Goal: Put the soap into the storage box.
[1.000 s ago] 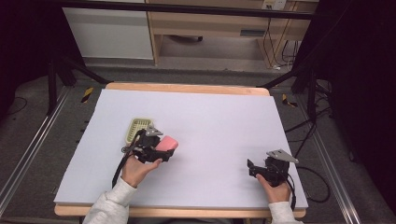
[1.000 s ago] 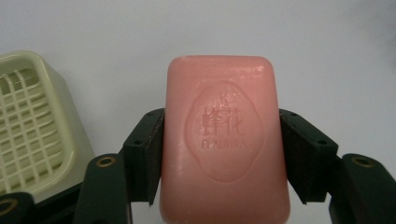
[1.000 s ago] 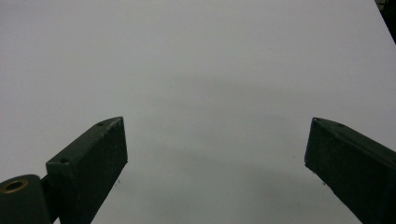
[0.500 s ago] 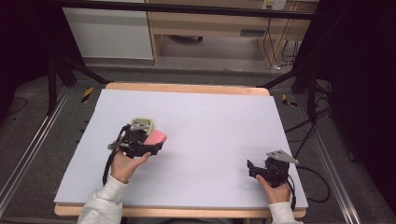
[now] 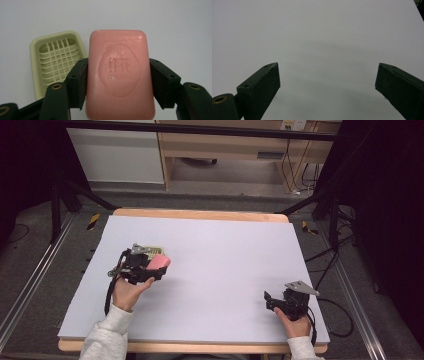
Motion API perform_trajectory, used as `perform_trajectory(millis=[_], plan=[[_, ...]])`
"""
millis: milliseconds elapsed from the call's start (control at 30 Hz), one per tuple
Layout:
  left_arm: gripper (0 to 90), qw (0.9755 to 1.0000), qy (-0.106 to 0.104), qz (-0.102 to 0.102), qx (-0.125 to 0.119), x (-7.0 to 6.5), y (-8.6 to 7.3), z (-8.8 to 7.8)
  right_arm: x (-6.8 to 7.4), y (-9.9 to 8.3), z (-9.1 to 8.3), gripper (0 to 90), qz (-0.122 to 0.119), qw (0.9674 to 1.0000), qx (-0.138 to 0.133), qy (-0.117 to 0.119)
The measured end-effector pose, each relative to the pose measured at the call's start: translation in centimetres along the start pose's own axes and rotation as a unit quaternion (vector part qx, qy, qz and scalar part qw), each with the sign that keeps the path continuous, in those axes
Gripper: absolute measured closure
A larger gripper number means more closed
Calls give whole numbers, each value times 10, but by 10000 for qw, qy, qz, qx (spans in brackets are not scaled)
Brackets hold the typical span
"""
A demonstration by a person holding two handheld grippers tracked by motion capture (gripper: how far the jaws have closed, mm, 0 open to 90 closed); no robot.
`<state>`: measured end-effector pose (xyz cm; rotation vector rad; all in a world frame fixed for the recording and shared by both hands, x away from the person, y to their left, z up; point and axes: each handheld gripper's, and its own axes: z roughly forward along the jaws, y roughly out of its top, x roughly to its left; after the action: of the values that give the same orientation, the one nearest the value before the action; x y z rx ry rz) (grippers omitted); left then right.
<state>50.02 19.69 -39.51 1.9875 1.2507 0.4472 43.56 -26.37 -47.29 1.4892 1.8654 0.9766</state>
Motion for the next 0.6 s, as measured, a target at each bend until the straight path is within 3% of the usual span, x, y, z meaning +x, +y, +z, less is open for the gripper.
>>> perform_trajectory(millis=[600], plan=[[374, 9992, 260, -286, -109, 32, 16, 2, 0, 1, 1, 61, 7, 10000, -5, -32]])
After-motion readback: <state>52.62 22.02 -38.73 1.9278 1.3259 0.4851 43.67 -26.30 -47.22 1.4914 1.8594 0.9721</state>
